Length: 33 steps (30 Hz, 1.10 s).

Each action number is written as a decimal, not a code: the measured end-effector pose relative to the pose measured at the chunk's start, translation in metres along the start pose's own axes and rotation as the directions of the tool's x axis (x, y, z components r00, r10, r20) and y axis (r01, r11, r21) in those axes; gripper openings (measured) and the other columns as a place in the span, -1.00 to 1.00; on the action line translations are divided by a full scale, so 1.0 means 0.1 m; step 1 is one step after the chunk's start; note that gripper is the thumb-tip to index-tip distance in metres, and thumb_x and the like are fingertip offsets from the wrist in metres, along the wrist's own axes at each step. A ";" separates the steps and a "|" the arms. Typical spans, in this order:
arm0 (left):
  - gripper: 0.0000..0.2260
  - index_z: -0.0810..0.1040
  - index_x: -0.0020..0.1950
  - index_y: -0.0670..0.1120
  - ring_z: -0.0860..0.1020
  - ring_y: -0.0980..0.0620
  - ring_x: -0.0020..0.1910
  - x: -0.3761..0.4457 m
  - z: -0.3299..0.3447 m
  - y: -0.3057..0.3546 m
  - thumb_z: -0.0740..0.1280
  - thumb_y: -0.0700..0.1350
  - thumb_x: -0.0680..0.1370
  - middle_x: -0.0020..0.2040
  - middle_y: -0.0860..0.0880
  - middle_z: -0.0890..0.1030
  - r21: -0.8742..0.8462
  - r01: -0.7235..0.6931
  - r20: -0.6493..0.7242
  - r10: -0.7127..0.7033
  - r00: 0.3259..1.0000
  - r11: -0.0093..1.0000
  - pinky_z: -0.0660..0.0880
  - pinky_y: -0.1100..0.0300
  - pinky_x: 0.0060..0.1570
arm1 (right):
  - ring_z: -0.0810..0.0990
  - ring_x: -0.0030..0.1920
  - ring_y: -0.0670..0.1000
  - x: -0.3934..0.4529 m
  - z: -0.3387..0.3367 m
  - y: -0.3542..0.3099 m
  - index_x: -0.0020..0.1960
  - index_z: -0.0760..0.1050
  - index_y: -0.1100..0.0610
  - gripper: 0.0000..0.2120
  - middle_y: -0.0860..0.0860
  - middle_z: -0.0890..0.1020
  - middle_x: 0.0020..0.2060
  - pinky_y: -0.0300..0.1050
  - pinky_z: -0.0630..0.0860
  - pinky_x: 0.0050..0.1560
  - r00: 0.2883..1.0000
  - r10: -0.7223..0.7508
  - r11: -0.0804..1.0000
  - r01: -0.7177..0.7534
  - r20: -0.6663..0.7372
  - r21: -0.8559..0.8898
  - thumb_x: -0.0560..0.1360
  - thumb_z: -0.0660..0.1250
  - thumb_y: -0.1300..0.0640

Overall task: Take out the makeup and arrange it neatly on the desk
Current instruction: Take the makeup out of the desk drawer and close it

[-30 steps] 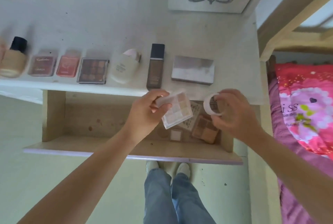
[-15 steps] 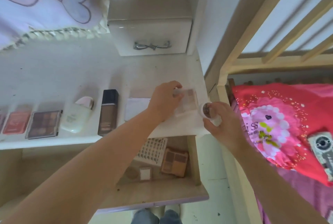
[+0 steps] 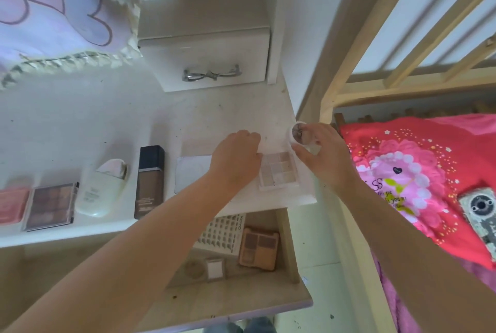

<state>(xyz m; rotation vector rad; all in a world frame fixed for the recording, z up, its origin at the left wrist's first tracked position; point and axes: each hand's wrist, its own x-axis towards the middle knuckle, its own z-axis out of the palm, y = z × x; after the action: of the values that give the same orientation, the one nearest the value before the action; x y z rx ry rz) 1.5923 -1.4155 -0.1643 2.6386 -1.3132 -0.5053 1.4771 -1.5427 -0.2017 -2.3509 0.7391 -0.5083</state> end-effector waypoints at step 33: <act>-0.41 -0.06 0.51 -0.14 0.22 -0.27 0.37 -1.38 1.37 -0.84 0.17 -0.25 0.56 0.45 -0.27 0.08 0.262 0.049 0.369 -0.147 0.918 0.964 0.45 -0.01 0.13 | 0.31 0.28 0.14 -1.55 1.15 -0.38 0.35 0.21 0.18 -0.60 0.15 0.36 0.28 -0.07 0.28 0.29 0.726 0.353 0.821 0.062 0.590 -0.567 0.56 0.14 0.08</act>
<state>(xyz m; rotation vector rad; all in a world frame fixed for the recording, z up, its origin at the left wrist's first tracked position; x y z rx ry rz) 1.5281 -1.2524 -0.2840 2.9280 -1.4314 -0.9815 1.4310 -1.3718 -0.2878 -2.6692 0.7669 0.7435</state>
